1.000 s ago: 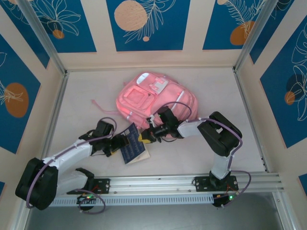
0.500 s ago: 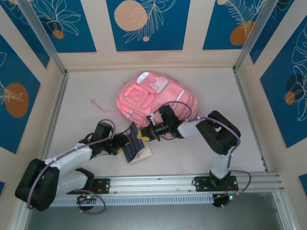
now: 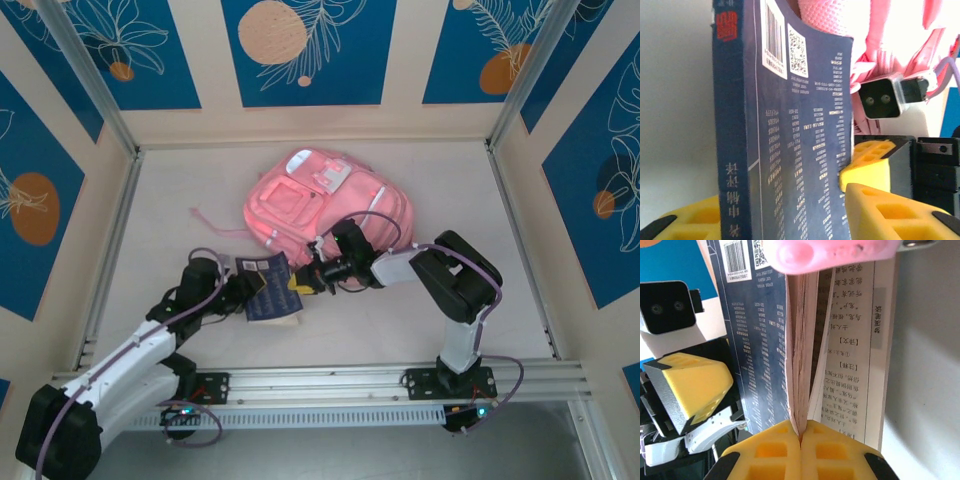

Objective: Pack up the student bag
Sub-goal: Pick up the book from the bottom-center of the table, then pass the book.

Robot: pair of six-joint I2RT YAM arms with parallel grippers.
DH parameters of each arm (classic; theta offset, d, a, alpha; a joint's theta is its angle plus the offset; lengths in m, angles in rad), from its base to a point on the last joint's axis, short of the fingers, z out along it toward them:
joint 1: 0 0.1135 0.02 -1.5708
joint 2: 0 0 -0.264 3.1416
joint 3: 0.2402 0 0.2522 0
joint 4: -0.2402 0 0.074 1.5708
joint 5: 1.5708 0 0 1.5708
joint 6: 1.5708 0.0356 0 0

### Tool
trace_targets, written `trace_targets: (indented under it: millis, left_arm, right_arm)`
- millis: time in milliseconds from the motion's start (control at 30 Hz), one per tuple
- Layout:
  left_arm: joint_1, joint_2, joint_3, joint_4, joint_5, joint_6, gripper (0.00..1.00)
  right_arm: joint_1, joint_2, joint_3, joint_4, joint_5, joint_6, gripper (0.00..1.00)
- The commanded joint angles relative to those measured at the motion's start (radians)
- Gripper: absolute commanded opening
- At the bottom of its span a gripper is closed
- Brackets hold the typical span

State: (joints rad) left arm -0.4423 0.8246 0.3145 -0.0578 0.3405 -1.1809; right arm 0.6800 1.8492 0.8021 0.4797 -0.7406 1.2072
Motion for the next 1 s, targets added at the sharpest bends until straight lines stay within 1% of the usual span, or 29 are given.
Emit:
trace_targets:
  millis: [0,67,100,200,233,267,300,333,433,500,533,633,700,800,867,900,967]
  left_arm:
    - [0.004,0.033,-0.017,0.063,0.019,-0.001,0.46]
    - [0.004,0.061,-0.017,0.061,0.024,0.015,0.43]
    - [0.003,0.07,-0.017,0.061,0.027,0.021,0.39]
    - [0.004,0.063,-0.005,0.043,0.026,0.042,0.25]
    - [0.004,0.048,0.01,0.017,0.018,0.061,0.18]
    - [0.004,0.033,0.026,-0.017,0.008,0.083,0.12]
    - [0.003,0.012,0.046,-0.065,-0.011,0.111,0.05]
    - [0.004,-0.014,0.065,-0.11,-0.033,0.134,0.0]
    - [0.004,-0.095,0.094,-0.188,-0.074,0.174,0.0]
    - [0.004,-0.144,0.101,-0.204,-0.081,0.181,0.0]
    - [0.005,-0.169,0.103,-0.202,-0.073,0.181,0.0]
    - [0.005,-0.221,0.123,-0.187,-0.055,0.178,0.0]
    - [0.005,-0.229,0.161,-0.195,-0.066,0.178,0.0]
    - [0.004,-0.226,0.209,-0.166,-0.098,0.151,0.0]
    - [0.003,-0.213,0.229,-0.107,-0.127,0.093,0.0]
    - [0.002,-0.197,0.237,-0.046,-0.132,0.054,0.0]
    - [-0.001,-0.164,0.267,0.059,-0.154,0.002,0.0]
  right_arm:
    - [-0.01,-0.002,-0.013,-0.084,0.042,-0.009,0.0]
    - [-0.007,-0.002,-0.008,-0.109,0.047,-0.031,0.0]
    - [-0.006,-0.003,-0.003,-0.132,0.051,-0.046,0.0]
    - [0.001,-0.016,0.006,-0.194,0.073,-0.1,0.0]
    - [0.003,-0.027,0.007,-0.221,0.09,-0.122,0.01]
    - [0.003,-0.039,0.008,-0.251,0.111,-0.142,0.04]
    - [0.003,-0.06,0.007,-0.287,0.142,-0.165,0.1]
    - [0.003,-0.087,0.004,-0.321,0.18,-0.188,0.18]
    - [0.008,-0.164,0.003,-0.381,0.24,-0.228,0.46]
    - [0.017,-0.211,0.017,-0.42,0.255,-0.251,0.64]
    - [0.022,-0.233,0.029,-0.442,0.262,-0.262,0.71]
    - [0.037,-0.31,0.043,-0.46,0.291,-0.271,0.76]
    - [0.044,-0.37,0.025,-0.424,0.323,-0.25,0.8]
    - [0.051,-0.449,-0.002,-0.343,0.357,-0.193,0.82]
    - [0.067,-0.486,-0.005,-0.313,0.387,-0.166,0.83]
    - [0.082,-0.503,-0.003,-0.311,0.415,-0.159,0.83]
    - [0.117,-0.539,0.01,-0.328,0.498,-0.157,0.84]
